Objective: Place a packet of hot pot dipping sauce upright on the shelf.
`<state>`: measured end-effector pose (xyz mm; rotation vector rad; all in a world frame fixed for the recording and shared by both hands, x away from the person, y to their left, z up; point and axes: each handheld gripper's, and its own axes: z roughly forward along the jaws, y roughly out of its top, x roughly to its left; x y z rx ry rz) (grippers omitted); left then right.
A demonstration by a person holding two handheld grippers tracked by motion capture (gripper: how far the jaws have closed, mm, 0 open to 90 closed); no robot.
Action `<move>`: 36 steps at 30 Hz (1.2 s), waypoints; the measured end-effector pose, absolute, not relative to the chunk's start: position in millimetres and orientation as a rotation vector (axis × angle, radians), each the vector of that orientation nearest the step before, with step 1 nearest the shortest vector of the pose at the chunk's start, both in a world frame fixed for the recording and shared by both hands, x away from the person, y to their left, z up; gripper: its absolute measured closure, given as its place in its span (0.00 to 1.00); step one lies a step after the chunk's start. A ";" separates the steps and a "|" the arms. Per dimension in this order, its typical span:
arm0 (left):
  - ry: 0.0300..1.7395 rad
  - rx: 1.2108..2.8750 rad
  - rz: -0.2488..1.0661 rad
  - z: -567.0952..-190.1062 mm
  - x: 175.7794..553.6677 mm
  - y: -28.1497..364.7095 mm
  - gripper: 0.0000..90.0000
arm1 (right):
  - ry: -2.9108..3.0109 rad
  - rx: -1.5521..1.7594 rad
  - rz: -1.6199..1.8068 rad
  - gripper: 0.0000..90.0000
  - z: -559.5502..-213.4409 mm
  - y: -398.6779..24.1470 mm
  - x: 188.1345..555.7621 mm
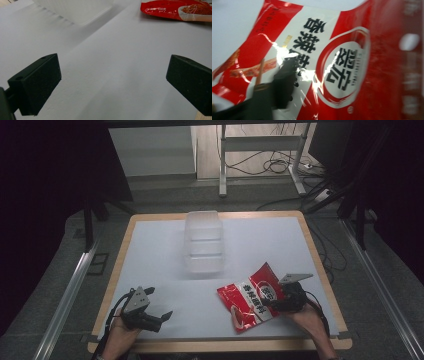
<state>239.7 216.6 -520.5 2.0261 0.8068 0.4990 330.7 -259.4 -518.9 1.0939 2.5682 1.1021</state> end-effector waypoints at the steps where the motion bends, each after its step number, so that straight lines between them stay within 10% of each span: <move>1: 0.807 2.028 0.500 -520.6 239.7 216.5 0.00 | 2.557 1.102 1.083 0.58 -518.2 -258.6 330.8; 7: 0.809 2.026 0.503 -520.4 239.7 216.8 0.00 | 2.515 1.127 1.001 0.97 -512.1 -254.9 329.3; 36: 0.795 2.039 0.519 -520.7 239.2 213.8 0.00 | 2.475 1.133 1.281 0.97 -451.8 -246.1 320.5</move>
